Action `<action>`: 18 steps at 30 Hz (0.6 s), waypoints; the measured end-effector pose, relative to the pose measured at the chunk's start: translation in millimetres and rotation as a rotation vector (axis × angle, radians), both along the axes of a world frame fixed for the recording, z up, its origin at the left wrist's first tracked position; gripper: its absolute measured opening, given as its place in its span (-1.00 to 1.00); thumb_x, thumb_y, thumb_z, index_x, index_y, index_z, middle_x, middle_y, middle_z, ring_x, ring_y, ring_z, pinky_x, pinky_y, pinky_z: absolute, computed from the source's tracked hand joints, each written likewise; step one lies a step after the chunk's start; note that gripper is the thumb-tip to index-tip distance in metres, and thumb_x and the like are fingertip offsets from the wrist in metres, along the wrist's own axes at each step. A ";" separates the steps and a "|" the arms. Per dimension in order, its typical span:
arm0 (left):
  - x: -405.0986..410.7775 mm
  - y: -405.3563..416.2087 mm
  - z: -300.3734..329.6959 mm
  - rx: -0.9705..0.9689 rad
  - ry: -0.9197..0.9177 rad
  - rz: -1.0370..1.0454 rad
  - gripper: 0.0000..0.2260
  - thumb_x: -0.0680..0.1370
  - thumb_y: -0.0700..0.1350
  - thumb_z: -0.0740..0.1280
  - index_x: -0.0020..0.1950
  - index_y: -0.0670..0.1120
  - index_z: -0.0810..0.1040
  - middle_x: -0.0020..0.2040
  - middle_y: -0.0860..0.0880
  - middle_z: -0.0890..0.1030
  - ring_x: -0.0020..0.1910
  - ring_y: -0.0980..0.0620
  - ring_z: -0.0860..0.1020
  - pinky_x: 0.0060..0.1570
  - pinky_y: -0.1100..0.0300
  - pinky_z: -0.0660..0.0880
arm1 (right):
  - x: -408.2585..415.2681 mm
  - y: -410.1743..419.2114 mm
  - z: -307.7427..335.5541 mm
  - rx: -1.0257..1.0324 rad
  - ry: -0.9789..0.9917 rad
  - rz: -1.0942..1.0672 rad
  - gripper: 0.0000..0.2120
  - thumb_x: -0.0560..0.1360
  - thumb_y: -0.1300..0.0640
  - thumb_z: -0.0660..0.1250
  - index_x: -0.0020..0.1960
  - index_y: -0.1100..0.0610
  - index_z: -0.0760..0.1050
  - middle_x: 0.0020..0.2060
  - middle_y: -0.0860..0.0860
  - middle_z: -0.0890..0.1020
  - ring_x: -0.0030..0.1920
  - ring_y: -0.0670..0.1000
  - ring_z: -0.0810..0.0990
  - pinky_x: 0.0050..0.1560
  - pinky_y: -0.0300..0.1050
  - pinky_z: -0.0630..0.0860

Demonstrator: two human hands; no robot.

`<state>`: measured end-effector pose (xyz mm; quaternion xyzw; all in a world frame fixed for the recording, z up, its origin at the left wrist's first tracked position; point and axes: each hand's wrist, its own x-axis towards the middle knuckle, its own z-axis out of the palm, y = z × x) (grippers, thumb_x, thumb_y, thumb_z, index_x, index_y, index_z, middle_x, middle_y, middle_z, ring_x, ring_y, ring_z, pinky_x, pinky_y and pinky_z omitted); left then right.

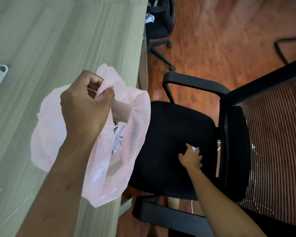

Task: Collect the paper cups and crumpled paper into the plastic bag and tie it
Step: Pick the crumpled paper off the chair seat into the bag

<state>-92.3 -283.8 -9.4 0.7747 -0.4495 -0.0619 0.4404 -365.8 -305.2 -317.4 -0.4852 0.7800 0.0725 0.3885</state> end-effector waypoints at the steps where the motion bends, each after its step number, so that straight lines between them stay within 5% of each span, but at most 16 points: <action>1: 0.3 0.0 -2.4 -0.002 -0.004 -0.003 -0.92 0.43 -0.14 0.40 -0.10 -0.07 0.56 -0.27 0.17 0.56 -0.29 0.20 0.51 -0.17 0.26 0.46 | 0.0 -2.9 -4.3 0.018 -0.022 0.000 -0.38 0.53 0.04 0.34 0.52 -0.12 0.17 0.55 0.09 0.02 0.44 0.26 0.22 0.34 0.28 0.31; 6: 3.8 2.1 -13.9 -0.012 -0.021 -0.021 -0.91 0.45 -0.12 0.41 -0.11 -0.08 0.55 -0.27 0.17 0.56 -0.29 0.26 0.51 -0.19 0.37 0.41 | -2.1 -6.4 -30.8 0.001 -0.156 -0.105 -0.48 0.50 0.22 0.37 0.43 0.02 0.34 0.34 0.05 0.31 0.02 0.03 0.43 -0.03 -0.13 0.44; 9: 5.7 3.1 -18.0 -0.008 -0.020 -0.025 -0.93 0.46 -0.14 0.41 -0.12 -0.07 0.55 -0.31 0.24 0.56 -0.30 0.31 0.52 -0.22 0.47 0.37 | -3.4 1.5 -41.4 -0.076 -0.120 -0.124 -0.63 0.51 0.32 0.26 0.28 0.06 0.37 0.08 -0.04 0.40 -0.09 -0.01 0.47 -0.20 -0.19 0.44; 14: 7.3 3.4 -17.7 -0.014 -0.007 -0.031 -0.94 0.45 -0.14 0.41 -0.13 -0.06 0.55 -0.31 0.34 0.56 -0.30 0.31 0.52 -0.22 0.46 0.38 | -0.5 4.2 -30.9 -0.208 -0.114 -0.066 -0.66 0.49 0.25 0.31 0.26 0.12 0.50 0.23 0.14 0.45 0.20 0.13 0.46 0.05 -0.21 0.34; 18: 8.6 5.3 -13.4 -0.014 0.023 -0.023 -0.93 0.43 -0.15 0.41 -0.15 -0.06 0.54 -0.32 0.32 0.56 -0.30 0.29 0.52 -0.22 0.43 0.38 | 11.9 10.6 -16.1 -0.339 -0.203 -0.161 -0.78 0.48 0.27 0.41 0.12 0.18 0.60 0.22 0.15 0.48 0.05 0.09 0.58 0.05 -0.09 0.58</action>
